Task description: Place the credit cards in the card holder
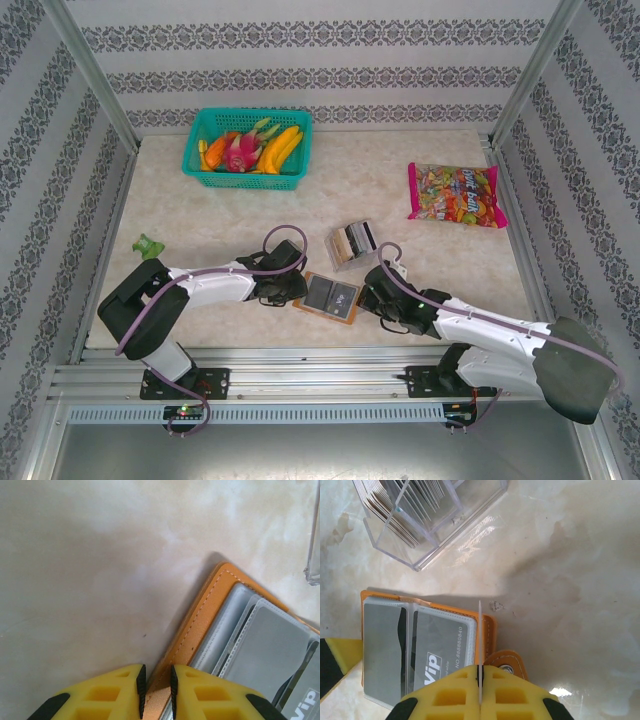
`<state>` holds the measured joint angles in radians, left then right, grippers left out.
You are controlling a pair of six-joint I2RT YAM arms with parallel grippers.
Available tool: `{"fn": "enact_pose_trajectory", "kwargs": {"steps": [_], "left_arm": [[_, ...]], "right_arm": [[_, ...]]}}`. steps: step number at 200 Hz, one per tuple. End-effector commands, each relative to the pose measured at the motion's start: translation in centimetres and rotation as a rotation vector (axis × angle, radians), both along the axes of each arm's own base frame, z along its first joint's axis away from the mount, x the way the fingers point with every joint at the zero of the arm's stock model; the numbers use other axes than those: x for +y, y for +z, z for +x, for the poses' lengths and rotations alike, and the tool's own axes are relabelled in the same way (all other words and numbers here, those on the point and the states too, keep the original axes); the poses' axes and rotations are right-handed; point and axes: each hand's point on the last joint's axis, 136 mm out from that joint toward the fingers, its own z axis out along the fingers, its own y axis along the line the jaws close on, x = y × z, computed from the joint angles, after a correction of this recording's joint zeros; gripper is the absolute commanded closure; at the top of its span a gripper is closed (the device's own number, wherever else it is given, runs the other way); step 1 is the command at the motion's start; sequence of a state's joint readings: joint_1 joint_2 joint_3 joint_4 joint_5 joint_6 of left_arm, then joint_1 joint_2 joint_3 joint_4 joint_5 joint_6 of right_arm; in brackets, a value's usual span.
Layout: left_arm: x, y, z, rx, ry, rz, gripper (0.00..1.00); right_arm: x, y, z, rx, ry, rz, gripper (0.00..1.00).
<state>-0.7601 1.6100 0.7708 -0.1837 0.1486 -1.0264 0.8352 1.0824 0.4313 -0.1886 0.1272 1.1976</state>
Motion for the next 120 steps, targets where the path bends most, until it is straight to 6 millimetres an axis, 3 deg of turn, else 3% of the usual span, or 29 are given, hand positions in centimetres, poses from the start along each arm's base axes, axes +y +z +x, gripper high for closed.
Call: {"fn": "enact_pose_trajectory", "kwargs": {"steps": [1,33,91,120], "left_arm": [[-4.2,-1.5,-3.8,0.115,-0.142,-0.117,0.76],[-4.2,-1.6,-3.9,0.118,-0.143,-0.116,0.76],[-4.4,-1.5,-3.8,0.116,-0.146,-0.121,0.76],[-4.4,-1.6,-3.8,0.119,-0.146,-0.121,0.76]], "right_arm": [[-0.1,1.6,0.6,-0.017,0.004,-0.002,1.00],[-1.5,1.7,0.4,-0.015,-0.007,-0.059,1.00],[1.3,0.8,1.1,0.010,0.028,0.035,1.00],[1.1,-0.3,1.1,0.036,0.020,-0.007,1.00]]}}
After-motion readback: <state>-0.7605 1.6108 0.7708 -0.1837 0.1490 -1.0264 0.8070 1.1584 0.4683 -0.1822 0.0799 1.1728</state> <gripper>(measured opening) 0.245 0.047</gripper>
